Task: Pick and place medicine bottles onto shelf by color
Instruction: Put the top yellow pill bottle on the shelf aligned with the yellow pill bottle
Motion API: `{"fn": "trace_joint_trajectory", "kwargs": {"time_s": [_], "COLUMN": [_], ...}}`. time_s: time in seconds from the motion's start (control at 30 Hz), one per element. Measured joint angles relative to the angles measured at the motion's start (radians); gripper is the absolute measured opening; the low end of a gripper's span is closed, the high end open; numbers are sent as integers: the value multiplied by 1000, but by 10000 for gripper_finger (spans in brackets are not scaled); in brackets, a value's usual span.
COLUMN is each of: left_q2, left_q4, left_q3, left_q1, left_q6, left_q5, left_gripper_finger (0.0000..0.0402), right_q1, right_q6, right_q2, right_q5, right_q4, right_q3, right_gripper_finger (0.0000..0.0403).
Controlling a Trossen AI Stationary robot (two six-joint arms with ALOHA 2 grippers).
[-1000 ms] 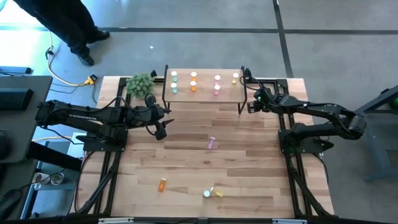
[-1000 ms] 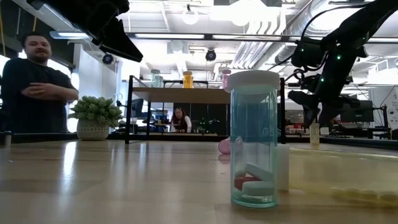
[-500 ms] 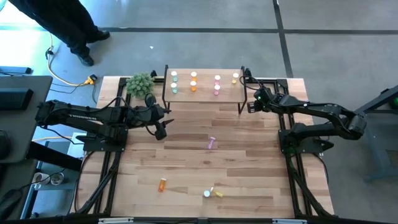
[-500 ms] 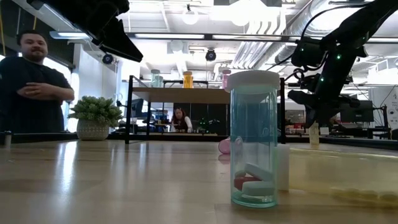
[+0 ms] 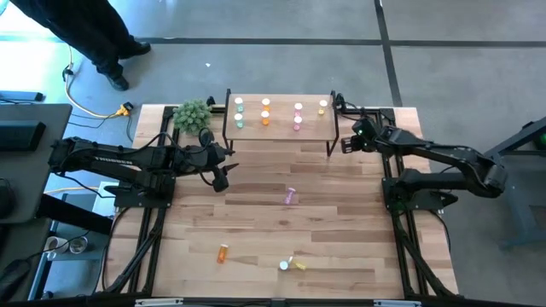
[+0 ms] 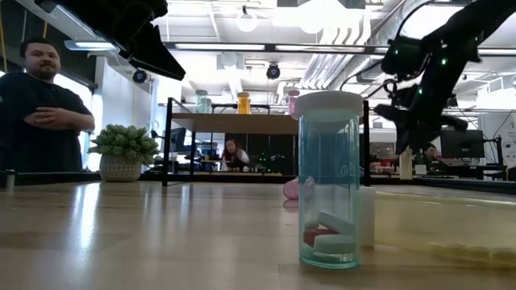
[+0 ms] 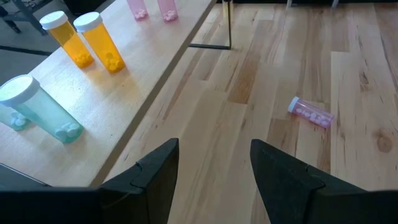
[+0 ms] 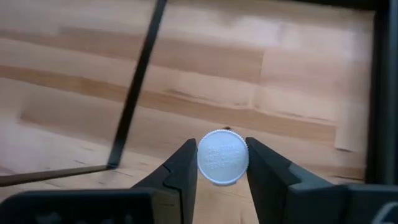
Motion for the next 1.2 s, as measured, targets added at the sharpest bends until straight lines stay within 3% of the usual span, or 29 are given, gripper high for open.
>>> {"fn": "trace_joint_trajectory", "kwargs": {"time_s": [0.57, 0.8, 1.2], "left_q2": [0, 0, 0], "left_q4": [0, 0, 0], "left_q3": [0, 0, 0], "left_q1": [0, 0, 0], "left_q6": [0, 0, 0], "left_q5": [0, 0, 0], "left_gripper_finger": [191, 191, 191], "right_q1": [1, 1, 34], "right_q6": [-99, -114, -188], "right_q2": [-25, -16, 77], "right_q5": [35, 100, 82], "right_q4": [-250, -399, -413], "right_q3": [350, 532, 701], "right_gripper_finger": [100, 100, 100]}}
